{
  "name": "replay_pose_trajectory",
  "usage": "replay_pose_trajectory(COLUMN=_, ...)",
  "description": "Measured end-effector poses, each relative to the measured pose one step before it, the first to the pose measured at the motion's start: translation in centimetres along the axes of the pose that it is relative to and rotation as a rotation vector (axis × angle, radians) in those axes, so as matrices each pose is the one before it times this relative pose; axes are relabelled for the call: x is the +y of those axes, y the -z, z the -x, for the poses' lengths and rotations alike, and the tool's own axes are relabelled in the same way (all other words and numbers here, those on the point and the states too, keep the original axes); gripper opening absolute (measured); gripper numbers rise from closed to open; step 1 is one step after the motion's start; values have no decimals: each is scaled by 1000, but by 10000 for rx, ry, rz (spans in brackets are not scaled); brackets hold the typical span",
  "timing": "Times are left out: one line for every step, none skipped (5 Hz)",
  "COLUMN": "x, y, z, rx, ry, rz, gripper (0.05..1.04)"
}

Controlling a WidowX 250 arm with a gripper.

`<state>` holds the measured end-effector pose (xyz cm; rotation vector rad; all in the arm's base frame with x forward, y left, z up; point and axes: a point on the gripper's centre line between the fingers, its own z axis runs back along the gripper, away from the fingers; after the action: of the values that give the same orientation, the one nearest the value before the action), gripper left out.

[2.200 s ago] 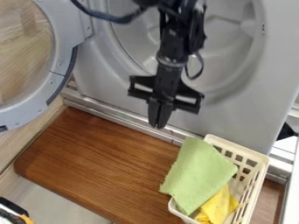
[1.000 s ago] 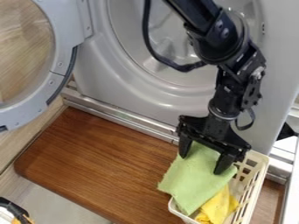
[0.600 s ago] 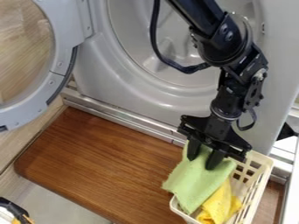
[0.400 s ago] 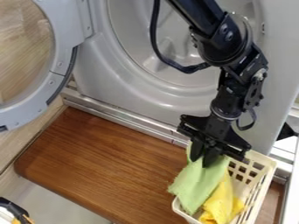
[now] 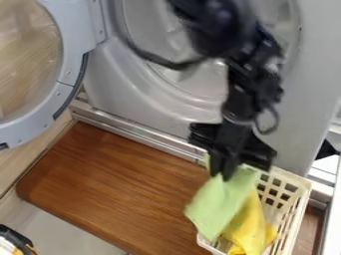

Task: Move the green cloth to the middle of the table

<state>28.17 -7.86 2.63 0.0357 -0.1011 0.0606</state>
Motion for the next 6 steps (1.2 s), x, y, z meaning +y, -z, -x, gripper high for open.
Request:
replay_pose_trajectory(x=2236, y=281, z=693, rx=19, ry=-535, rz=462, gripper=73)
replay_pose_trajectory(x=2298, y=242, z=-359, rx=227, ry=-375, rz=-18, gripper=73)
replay_pose_trajectory(x=3164, y=415, z=-301, rx=19, ry=-726, rz=-38, gripper=72)
replay_pose_trajectory(x=123, y=1288, z=-321, rx=280, ry=181, rz=-154, gripper=89)
replay_pose_trajectory(x=-2006, y=-17, z=-810, rx=-122, ry=794, rz=-350, gripper=255)
replay_pose_trajectory(x=-1188, y=-175, z=-272, rx=10, ry=294, rz=-283, gripper=535)
